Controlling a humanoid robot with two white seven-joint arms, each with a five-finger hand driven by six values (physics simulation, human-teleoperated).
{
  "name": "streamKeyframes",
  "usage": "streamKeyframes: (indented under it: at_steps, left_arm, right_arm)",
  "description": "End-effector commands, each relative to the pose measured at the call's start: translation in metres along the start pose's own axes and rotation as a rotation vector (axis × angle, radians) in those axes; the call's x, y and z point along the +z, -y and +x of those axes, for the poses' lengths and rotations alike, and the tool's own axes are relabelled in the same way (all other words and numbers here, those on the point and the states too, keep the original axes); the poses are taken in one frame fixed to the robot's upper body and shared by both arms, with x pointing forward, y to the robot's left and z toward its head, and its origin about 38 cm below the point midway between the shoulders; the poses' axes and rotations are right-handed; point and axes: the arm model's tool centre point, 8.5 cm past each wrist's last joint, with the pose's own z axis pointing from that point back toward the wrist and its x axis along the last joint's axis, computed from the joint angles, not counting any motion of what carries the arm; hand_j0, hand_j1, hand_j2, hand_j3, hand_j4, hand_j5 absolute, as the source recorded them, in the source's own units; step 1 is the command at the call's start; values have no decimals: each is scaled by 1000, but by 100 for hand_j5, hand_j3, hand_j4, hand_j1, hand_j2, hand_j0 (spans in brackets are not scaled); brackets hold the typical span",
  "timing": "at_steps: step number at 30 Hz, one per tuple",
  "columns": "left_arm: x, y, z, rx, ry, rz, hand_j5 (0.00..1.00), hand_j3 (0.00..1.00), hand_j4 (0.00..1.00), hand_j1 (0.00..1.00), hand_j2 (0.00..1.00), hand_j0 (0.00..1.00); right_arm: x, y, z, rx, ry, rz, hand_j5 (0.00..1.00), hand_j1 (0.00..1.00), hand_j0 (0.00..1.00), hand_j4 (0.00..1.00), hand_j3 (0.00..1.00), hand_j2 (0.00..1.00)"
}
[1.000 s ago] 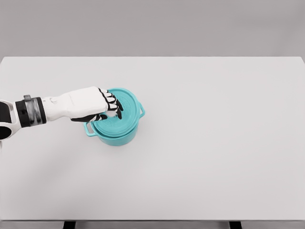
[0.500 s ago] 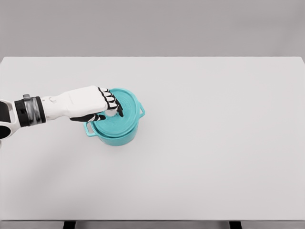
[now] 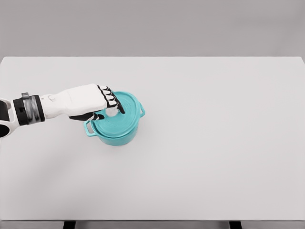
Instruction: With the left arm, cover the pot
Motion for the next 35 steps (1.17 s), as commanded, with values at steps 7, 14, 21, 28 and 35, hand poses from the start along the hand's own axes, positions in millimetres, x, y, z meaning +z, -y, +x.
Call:
streamKeyframes:
  at_steps: [7, 14, 21, 28, 35]
  left_arm:
    - [1, -2, 0, 2, 1, 7, 78, 78, 78, 78, 78, 78]
    - [13, -17, -7, -18, -35, 50, 87, 87, 87, 87, 87, 87]
    - [65, -25, -37, -10, -189, 93, 100, 100, 100, 100, 100, 100]
    - [112, 2, -74, 99, -336, 59, 100, 100, 100, 100, 100, 100]
    - [110, 6, -74, 101, -335, 48, 100, 100, 100, 100, 100, 100]
  right_arm:
    - [0, 0, 0, 0, 0, 0, 100, 100, 100, 100, 100, 100]
    - [0, 0, 0, 1, 1, 0, 100, 100, 100, 100, 100, 100]
    - [0, 0, 0, 0, 0, 0, 100, 100, 100, 100, 100, 100]
    - [0, 0, 0, 0, 0, 0, 100, 100, 100, 100, 100, 100]
    - [0, 0, 0, 0, 0, 0, 100, 100, 100, 100, 100, 100]
